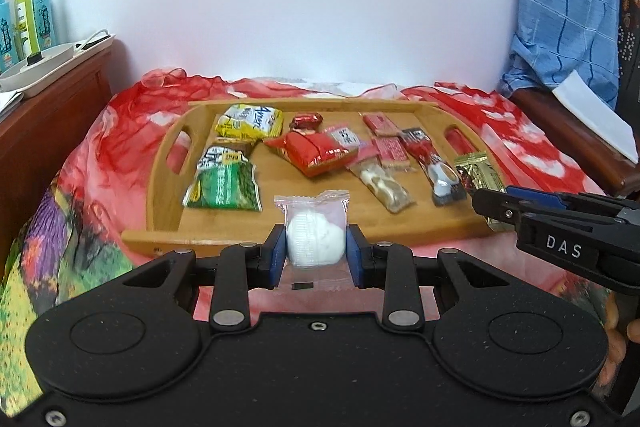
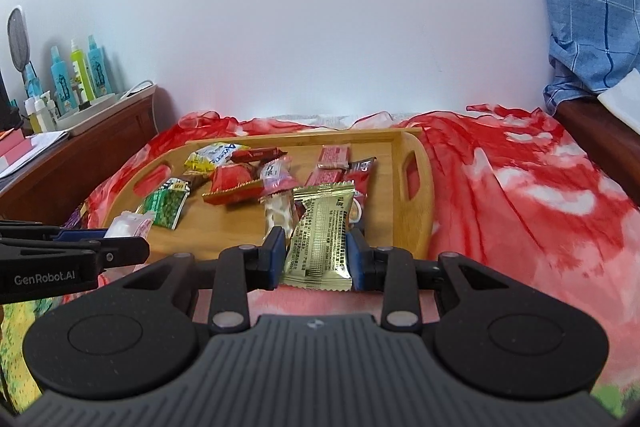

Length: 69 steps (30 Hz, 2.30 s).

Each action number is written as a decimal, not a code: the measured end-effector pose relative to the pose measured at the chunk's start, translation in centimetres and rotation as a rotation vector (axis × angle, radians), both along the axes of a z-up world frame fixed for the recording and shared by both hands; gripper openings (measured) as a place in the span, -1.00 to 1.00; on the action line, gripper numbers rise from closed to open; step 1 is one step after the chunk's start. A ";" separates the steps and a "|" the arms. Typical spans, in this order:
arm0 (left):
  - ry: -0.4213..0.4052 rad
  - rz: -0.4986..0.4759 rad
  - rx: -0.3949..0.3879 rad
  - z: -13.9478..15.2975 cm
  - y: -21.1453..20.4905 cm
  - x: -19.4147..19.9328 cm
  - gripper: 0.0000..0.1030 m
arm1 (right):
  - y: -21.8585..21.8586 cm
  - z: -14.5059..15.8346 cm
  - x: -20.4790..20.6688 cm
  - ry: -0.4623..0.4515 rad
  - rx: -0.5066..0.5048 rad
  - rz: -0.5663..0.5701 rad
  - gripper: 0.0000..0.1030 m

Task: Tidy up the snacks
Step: 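Carry the clear bag and gold-wrapped bar onto the tray with both tools, then lower both items onto the tray and open both tools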

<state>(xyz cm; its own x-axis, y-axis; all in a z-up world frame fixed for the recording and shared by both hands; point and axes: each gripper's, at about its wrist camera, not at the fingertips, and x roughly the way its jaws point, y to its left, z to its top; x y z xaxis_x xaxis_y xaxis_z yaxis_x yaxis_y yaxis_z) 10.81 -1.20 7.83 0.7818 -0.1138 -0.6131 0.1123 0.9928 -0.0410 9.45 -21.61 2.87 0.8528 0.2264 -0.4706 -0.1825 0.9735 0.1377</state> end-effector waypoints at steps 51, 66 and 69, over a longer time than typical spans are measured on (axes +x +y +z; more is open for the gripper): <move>0.073 0.087 0.011 -4.0 0.2 10.7 -0.42 | 1.5 -2.2 8.3 0.045 0.014 0.024 -0.25; 0.085 0.094 0.024 -4.5 0.1 11.3 -0.42 | 1.7 -2.3 8.3 0.042 0.005 0.026 -0.25; 0.091 0.098 0.023 -4.4 0.3 11.3 -0.41 | 1.7 -2.3 8.2 0.040 0.013 0.026 -0.23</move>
<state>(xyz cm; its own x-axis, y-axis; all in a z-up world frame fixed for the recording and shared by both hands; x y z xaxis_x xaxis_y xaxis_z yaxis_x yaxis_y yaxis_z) 22.13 -0.91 3.38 0.7295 -0.0243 -0.6835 0.0112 0.9997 -0.0235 17.66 -19.93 0.61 0.8270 0.2545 -0.5013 -0.2013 0.9666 0.1586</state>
